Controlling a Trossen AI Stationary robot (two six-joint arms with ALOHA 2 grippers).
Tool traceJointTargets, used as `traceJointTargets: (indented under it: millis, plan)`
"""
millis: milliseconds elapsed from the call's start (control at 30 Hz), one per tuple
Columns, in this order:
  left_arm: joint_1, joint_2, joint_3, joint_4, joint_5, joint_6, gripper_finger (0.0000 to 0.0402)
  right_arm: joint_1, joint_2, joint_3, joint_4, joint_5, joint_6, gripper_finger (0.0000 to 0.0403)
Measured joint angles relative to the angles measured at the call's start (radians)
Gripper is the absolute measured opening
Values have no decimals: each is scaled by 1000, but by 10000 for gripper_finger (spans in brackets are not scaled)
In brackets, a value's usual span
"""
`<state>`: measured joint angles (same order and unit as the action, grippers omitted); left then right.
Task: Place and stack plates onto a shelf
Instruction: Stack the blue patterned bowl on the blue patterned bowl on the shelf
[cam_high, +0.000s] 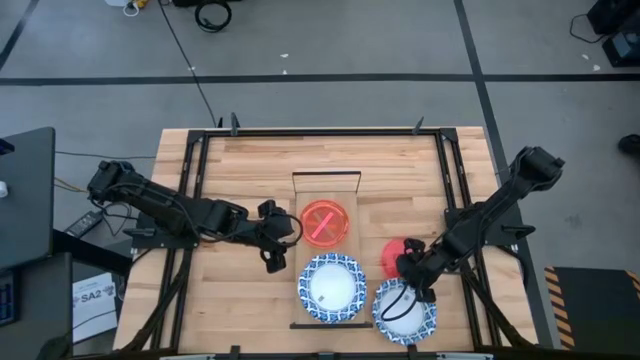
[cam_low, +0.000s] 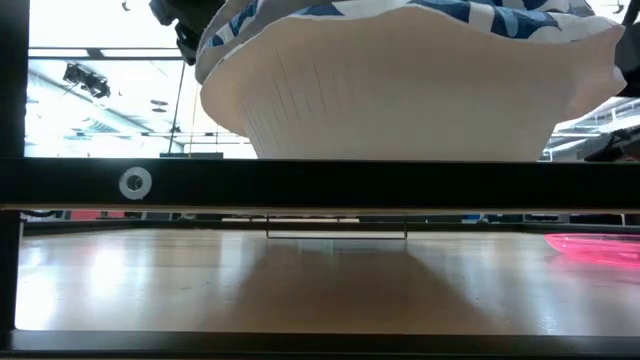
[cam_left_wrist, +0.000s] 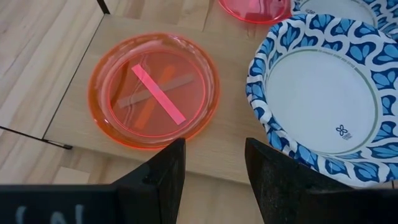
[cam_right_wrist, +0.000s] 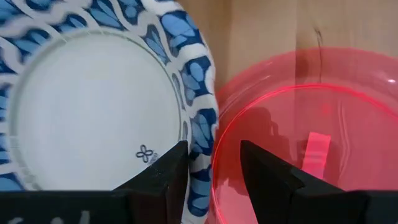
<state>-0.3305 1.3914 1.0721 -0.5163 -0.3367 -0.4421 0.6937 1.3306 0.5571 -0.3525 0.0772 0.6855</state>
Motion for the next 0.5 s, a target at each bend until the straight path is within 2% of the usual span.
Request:
traceJointTargets:
  millis: [233,500]
  plan:
    - [0,0,0,1,0,0,172,0,25,0,0,-27,-6,139]
    - [0,0,0,5,0,0,172,0,25,0,0,-27,-7,89]
